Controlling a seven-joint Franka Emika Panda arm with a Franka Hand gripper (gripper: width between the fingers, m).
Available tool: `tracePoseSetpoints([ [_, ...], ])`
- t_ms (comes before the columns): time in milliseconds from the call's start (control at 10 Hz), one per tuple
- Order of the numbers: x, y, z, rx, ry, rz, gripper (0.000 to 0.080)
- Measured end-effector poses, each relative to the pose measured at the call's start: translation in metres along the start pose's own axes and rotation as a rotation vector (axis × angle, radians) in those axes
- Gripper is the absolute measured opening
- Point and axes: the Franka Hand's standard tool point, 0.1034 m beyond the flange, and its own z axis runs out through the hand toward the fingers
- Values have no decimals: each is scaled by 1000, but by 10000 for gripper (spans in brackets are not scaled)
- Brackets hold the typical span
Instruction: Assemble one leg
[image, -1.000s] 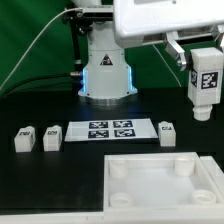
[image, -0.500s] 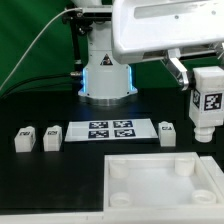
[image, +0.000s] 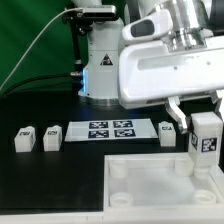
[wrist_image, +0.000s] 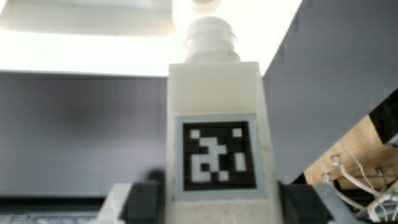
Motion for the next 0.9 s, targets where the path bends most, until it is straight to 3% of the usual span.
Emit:
tracePoseSetpoints([
  [100,-10,-1,8,0,-24,5,291],
  [300,-8,3,12,-3,-35,7,291],
  [600,11,4,13,-3,-15,14,291],
  [900,0,2,23,-1,-25,15,291],
])
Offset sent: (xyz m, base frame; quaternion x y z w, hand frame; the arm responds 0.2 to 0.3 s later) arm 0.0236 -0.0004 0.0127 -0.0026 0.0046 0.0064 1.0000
